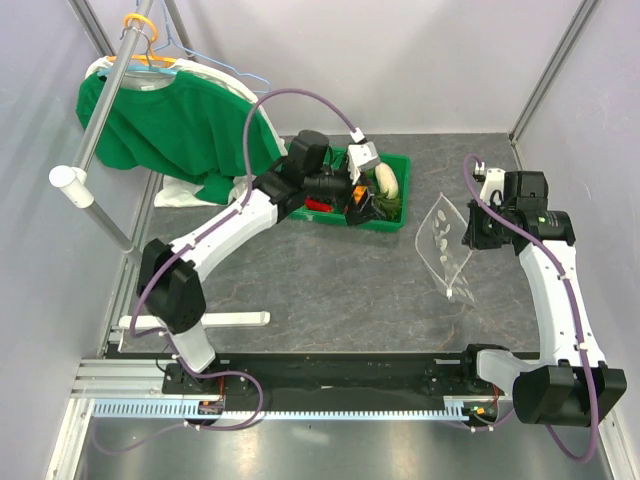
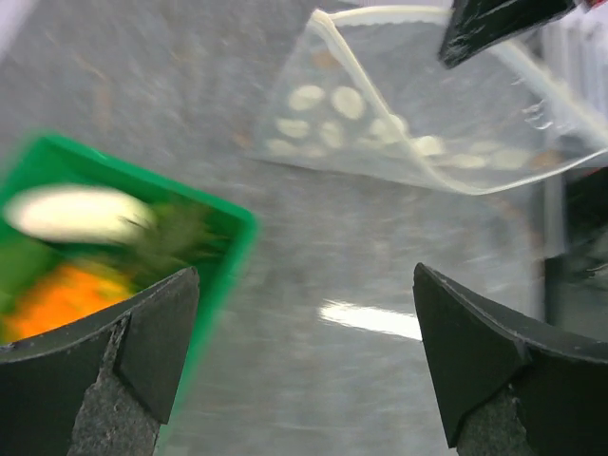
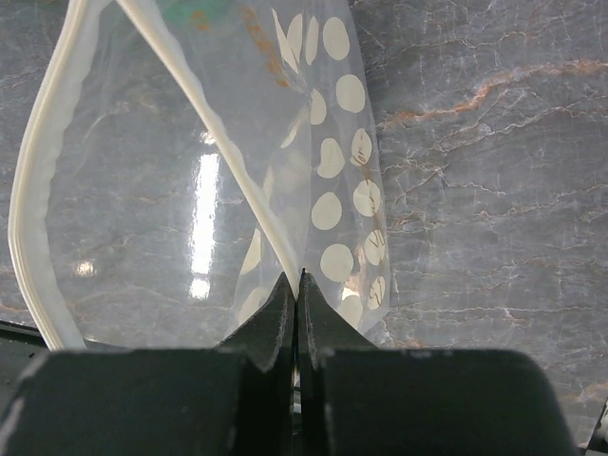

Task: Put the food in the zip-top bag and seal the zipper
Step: Pick up the fake fruit from the bin.

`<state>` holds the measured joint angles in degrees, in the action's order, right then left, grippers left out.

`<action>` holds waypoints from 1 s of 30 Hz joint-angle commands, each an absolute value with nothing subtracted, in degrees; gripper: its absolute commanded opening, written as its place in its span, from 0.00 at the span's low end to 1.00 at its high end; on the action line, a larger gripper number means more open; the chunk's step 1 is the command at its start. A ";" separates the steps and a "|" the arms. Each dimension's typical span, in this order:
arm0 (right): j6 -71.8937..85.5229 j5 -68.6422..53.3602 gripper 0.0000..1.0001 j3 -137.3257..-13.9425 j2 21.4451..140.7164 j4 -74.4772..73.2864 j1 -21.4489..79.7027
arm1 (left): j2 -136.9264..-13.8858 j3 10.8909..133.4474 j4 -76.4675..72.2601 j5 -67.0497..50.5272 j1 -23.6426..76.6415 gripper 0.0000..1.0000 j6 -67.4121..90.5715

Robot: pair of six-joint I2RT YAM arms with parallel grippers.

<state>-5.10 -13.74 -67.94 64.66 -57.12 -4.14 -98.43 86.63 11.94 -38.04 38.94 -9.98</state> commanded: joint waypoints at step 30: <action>-2.90 -12.92 0.00 -69.96 67.06 -56.69 -4.66 | -135.79 120.32 30.41 -26.10 40.16 0.81 -80.25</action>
<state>-3.66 -12.23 -67.77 66.83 -56.69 -4.32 -133.56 116.22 30.15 -26.96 39.75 -77.89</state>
